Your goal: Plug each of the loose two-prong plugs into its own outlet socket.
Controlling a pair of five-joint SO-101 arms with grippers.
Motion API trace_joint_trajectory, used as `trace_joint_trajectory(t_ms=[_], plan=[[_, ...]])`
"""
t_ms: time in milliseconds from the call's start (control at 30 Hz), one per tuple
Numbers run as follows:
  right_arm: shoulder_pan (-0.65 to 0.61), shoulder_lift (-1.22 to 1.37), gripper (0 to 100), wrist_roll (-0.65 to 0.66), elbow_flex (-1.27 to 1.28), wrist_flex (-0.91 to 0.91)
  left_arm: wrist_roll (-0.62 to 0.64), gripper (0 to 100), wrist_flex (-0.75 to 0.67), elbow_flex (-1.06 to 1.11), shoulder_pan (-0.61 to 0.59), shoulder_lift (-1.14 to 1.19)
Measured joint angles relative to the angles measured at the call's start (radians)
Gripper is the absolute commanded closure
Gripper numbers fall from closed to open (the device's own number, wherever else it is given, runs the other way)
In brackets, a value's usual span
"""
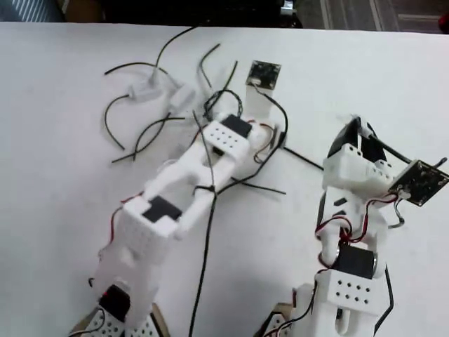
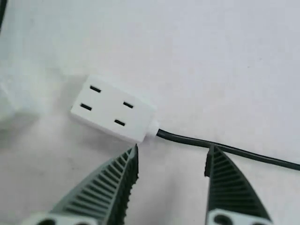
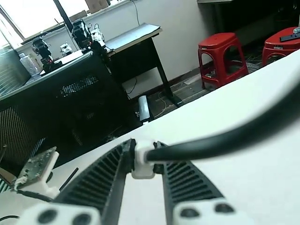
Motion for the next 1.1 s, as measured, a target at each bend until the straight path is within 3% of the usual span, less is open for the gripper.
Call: trace_joint_trajectory(t_ms=[367, 667, 867, 1100], plan=[[0.002, -0.002, 98.1, -0.002, 0.000, 0.000, 0.000, 82, 0.252, -0.430, 0.000, 0.278], [-0.002, -0.002, 98.1, -0.002, 0.000, 0.000, 0.011, 79, 0.480, -0.769, -0.002, 0.348], [-0.002, -0.002, 98.1, -0.002, 0.000, 0.000, 0.140, 79, 0.509, -0.861, -0.003, 0.397], [0.002, -0.002, 98.1, -0.002, 0.000, 0.000, 0.164, 79, 0.480, -0.919, -0.032, 0.489]])
